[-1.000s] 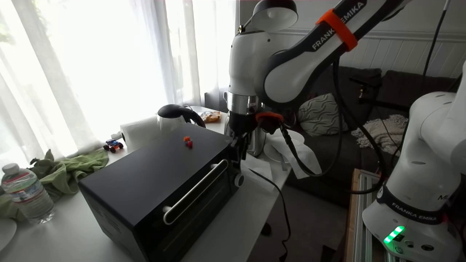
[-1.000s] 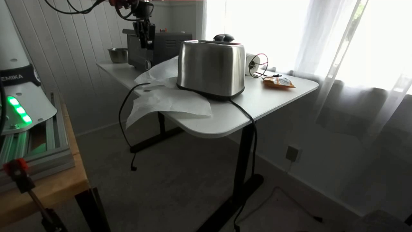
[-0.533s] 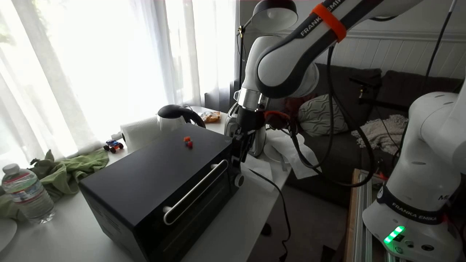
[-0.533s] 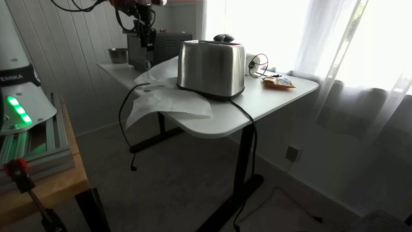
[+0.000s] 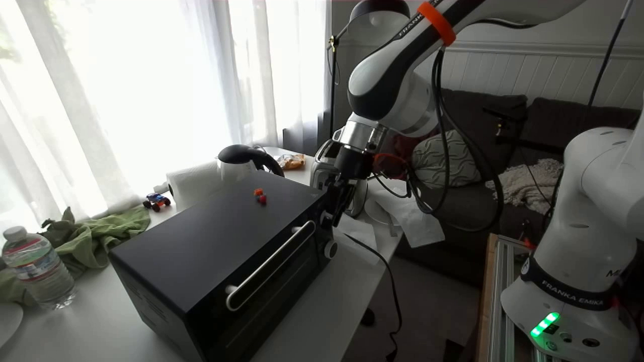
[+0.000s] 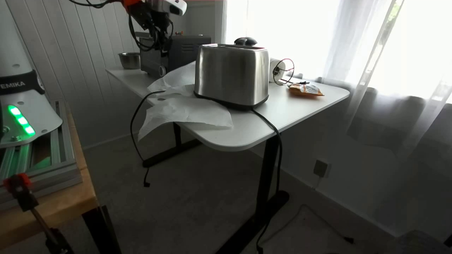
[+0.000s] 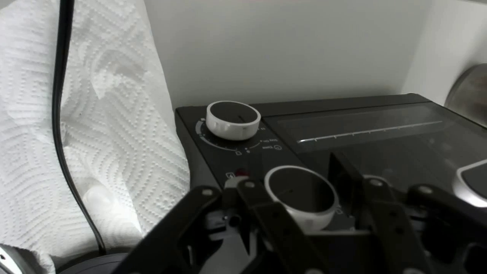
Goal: Turn the upper knob to the right on the oven
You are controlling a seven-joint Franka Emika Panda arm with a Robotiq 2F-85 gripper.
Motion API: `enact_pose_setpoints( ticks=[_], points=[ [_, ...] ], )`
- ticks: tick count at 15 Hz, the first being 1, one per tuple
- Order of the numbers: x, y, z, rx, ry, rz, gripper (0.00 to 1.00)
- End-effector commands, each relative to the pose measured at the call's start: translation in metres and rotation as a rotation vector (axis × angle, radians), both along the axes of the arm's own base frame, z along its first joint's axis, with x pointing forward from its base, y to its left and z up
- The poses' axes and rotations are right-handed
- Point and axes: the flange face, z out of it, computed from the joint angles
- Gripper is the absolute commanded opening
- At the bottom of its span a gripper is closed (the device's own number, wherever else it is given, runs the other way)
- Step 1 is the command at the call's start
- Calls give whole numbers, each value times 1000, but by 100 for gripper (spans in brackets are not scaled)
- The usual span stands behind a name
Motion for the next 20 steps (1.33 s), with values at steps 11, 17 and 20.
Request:
enact_pose_setpoints(
  ticks=[11, 17, 20],
  points=[
    [-2, -50, -30, 305, 10, -99, 22],
    [-3, -57, -40, 369, 53, -158, 22],
    [-3, -58, -42, 386, 63, -158, 22]
  ],
)
